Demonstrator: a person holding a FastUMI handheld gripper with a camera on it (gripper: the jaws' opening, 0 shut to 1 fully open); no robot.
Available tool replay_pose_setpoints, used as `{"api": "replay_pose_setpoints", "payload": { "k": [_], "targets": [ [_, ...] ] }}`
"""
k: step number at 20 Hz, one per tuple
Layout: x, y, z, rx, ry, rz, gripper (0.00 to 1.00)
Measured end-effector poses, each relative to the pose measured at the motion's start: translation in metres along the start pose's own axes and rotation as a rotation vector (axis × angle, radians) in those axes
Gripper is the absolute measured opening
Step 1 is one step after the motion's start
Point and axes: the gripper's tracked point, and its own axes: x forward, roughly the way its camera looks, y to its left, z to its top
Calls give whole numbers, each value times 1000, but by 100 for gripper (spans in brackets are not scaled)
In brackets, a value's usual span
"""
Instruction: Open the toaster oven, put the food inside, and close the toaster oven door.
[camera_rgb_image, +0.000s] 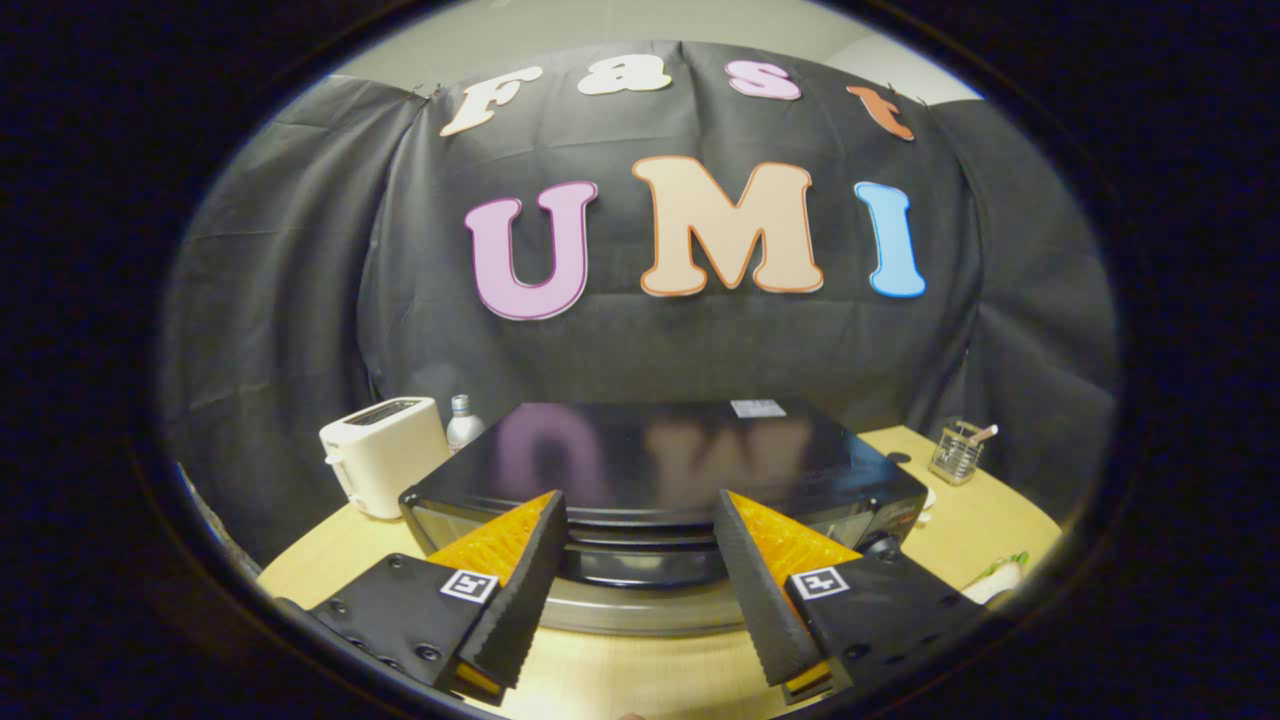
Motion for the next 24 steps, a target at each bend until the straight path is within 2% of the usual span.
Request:
{"api": "replay_pose_setpoints", "payload": {
  "k": [4,13,17,20,24],
  "targets": [
    [-19,0,-7,-6,40,-5,92],
    [-63,-3,-39,4,275,-61,90],
    [-79,-8,-78,-5,421,-97,89],
    [-85,-6,-111,-41,517,-90,89],
    [-82,-6,-134,-17,545,-87,88]
  ]
}}
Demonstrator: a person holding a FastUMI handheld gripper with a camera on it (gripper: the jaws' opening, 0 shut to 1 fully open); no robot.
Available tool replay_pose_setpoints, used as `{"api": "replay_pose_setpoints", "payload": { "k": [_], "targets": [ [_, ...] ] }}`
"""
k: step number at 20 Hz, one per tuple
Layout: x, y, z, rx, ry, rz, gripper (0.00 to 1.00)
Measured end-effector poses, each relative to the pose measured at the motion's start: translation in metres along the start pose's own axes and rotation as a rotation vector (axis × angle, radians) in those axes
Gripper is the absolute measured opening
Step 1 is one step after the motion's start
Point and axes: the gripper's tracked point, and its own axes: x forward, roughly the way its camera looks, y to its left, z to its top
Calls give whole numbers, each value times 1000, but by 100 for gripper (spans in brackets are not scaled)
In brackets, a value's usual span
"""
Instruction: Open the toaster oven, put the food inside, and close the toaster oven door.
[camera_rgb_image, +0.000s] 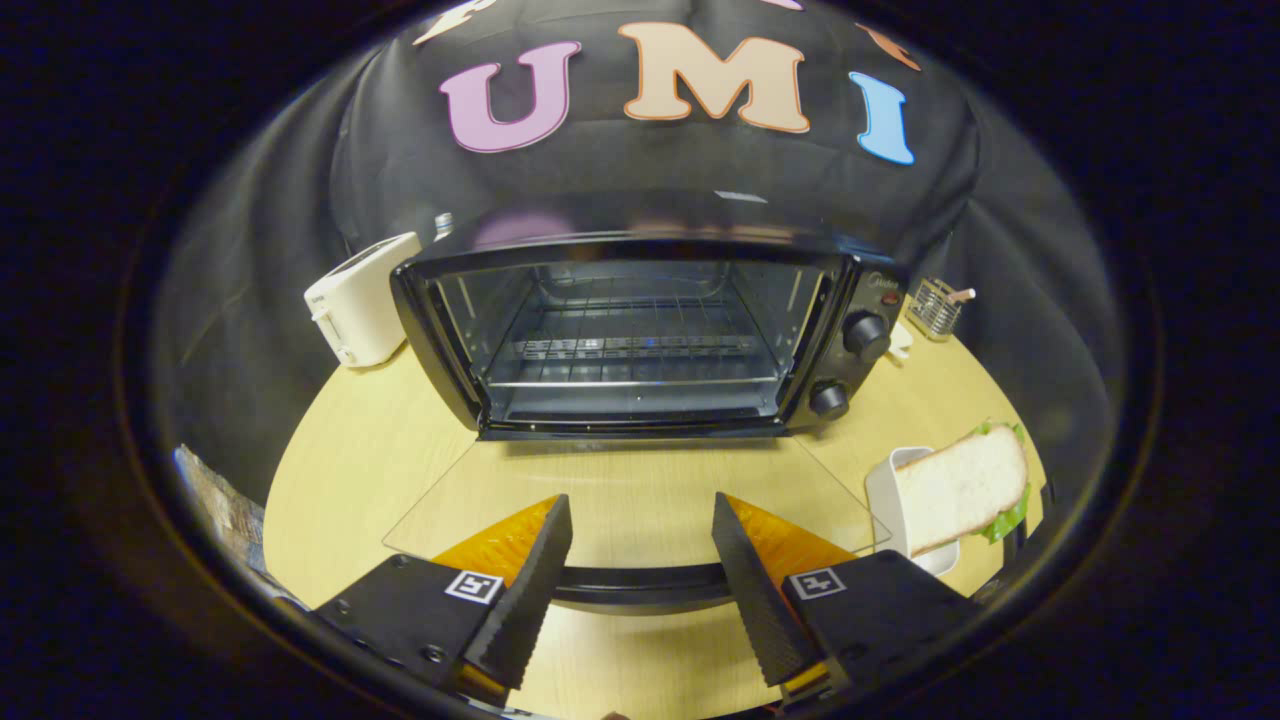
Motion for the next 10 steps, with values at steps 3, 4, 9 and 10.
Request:
{"api": "replay_pose_setpoints", "payload": {
  "k": [3,4,9,10],
  "targets": [
    [13,-1,-6,4,13,2,88],
    [18,0,-11,2,25,5,88],
    [37,-1,-38,1,108,14,88],
    [38,-1,-36,0,103,17,88]
  ]
}}
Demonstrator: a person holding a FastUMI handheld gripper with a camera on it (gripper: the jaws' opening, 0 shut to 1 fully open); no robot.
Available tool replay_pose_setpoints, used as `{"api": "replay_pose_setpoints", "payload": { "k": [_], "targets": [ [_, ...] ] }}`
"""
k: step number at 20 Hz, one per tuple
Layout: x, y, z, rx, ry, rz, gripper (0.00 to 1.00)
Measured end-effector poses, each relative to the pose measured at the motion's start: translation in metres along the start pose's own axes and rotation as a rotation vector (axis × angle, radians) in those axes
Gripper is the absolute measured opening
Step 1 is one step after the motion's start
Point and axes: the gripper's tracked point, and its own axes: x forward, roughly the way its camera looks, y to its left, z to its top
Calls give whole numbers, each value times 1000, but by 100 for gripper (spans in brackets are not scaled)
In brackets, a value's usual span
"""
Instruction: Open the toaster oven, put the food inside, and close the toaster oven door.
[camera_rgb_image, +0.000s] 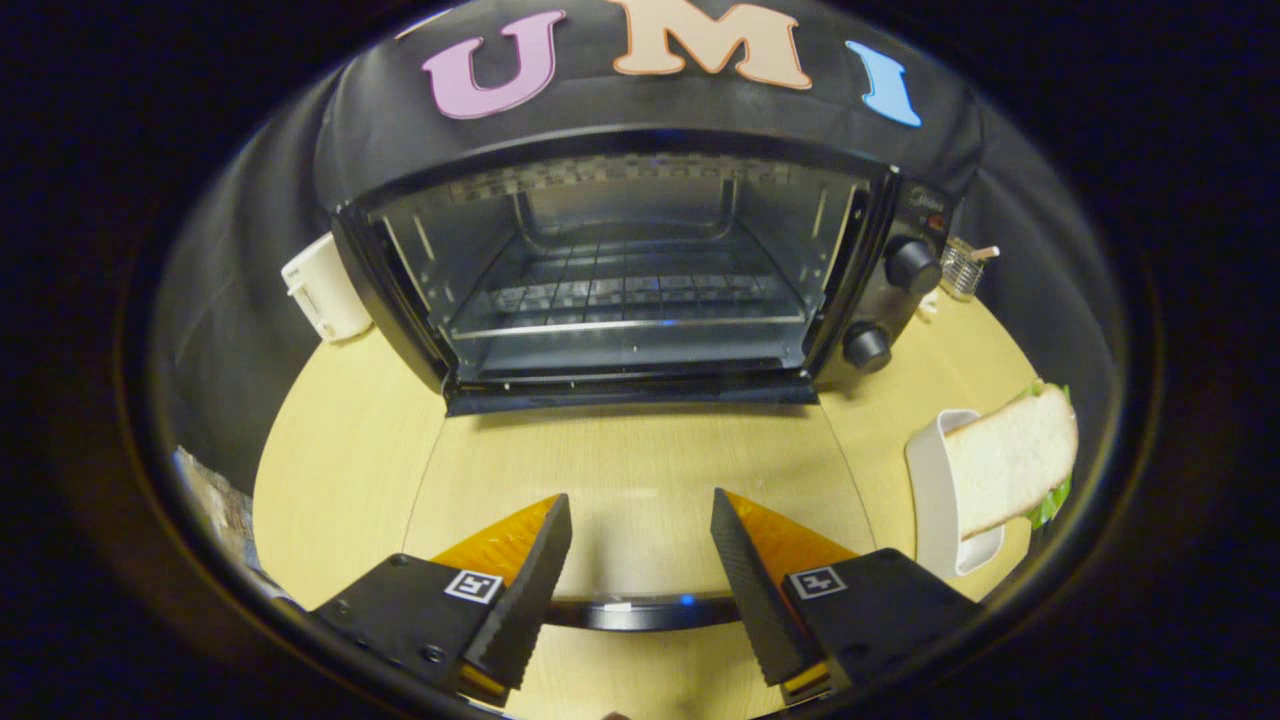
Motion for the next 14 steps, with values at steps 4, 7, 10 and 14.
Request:
{"api": "replay_pose_setpoints", "payload": {
  "k": [4,7,10,14],
  "targets": [
    [4,-2,4,12,-25,3,90],
    [6,-4,5,15,-30,7,91],
    [4,-3,6,15,-33,13,93],
    [2,-4,5,6,-10,54,95]
  ]
}}
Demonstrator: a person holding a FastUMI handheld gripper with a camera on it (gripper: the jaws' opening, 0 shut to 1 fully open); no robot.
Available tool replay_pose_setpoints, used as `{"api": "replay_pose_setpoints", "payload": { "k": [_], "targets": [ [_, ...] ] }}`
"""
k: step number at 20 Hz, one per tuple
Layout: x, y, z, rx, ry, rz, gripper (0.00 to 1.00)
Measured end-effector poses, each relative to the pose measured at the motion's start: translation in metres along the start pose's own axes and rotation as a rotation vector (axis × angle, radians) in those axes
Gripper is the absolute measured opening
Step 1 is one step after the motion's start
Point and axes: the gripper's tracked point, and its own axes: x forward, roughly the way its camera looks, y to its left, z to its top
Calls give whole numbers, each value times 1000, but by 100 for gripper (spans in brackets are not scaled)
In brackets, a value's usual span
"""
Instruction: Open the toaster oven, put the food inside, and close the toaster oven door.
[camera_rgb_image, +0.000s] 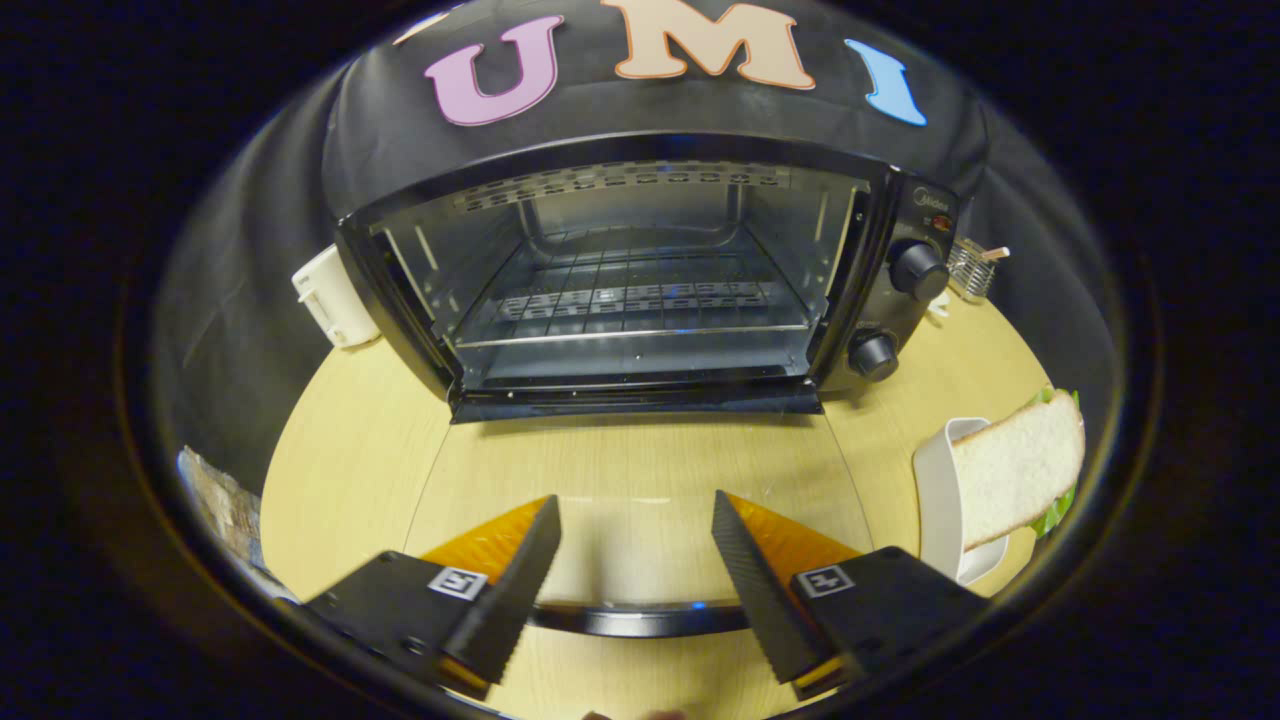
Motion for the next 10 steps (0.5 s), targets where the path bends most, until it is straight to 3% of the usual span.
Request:
{"api": "replay_pose_setpoints", "payload": {
  "k": [4,10],
  "targets": [
    [-19,-15,-3,-33,25,32,96],
    [-62,-79,4,-48,9,43,97]
  ]
}}
